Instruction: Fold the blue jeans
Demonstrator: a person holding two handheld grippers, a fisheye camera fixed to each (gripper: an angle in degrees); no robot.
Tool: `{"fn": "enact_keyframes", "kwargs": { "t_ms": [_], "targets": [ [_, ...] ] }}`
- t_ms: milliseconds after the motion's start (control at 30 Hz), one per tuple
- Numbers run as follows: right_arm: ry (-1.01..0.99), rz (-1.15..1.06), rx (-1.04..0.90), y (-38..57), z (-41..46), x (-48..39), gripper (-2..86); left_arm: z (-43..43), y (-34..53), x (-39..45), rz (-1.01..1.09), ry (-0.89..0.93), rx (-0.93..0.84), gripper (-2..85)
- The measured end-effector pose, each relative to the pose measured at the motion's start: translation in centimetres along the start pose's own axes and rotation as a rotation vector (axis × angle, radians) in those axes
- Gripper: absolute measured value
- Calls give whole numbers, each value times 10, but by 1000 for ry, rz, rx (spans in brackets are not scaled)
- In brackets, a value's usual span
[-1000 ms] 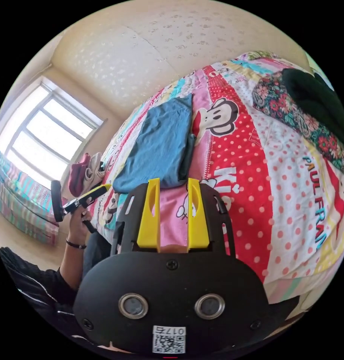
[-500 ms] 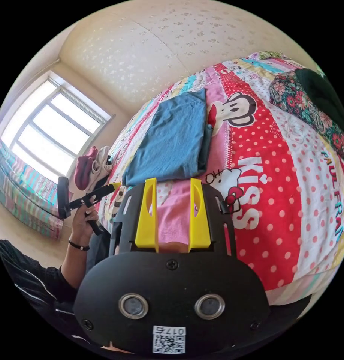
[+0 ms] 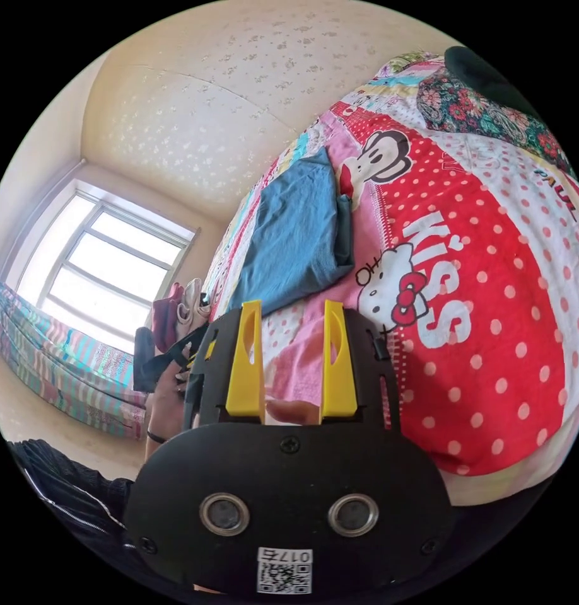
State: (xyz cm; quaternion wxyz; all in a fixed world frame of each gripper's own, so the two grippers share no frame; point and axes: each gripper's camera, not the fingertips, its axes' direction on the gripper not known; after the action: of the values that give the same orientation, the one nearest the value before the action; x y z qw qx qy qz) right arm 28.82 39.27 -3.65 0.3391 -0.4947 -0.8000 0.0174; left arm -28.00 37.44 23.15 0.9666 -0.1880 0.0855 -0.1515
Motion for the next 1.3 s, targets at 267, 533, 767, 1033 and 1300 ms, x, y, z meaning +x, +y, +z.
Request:
{"fn": "enact_keyframes", "kwargs": {
  "t_ms": [267,533,767,1033,1300],
  "targets": [
    [-87,110,27,2,4,14,71,7,32,-20,-125,98,165,88],
    [75,103,-83,-10,30,-5,19,17,28,31,79,-182,123,78],
    [39,68,-124,-23,29,-7,13,10,23,31,114,-116,115,44],
    [-81,196,82,-30,1,24,69,-5,11,31,46,-31,115,39],
    [-138,199,64,-54,3,31,123,-17,-8,22,92,77,53,87]
  ]
}}
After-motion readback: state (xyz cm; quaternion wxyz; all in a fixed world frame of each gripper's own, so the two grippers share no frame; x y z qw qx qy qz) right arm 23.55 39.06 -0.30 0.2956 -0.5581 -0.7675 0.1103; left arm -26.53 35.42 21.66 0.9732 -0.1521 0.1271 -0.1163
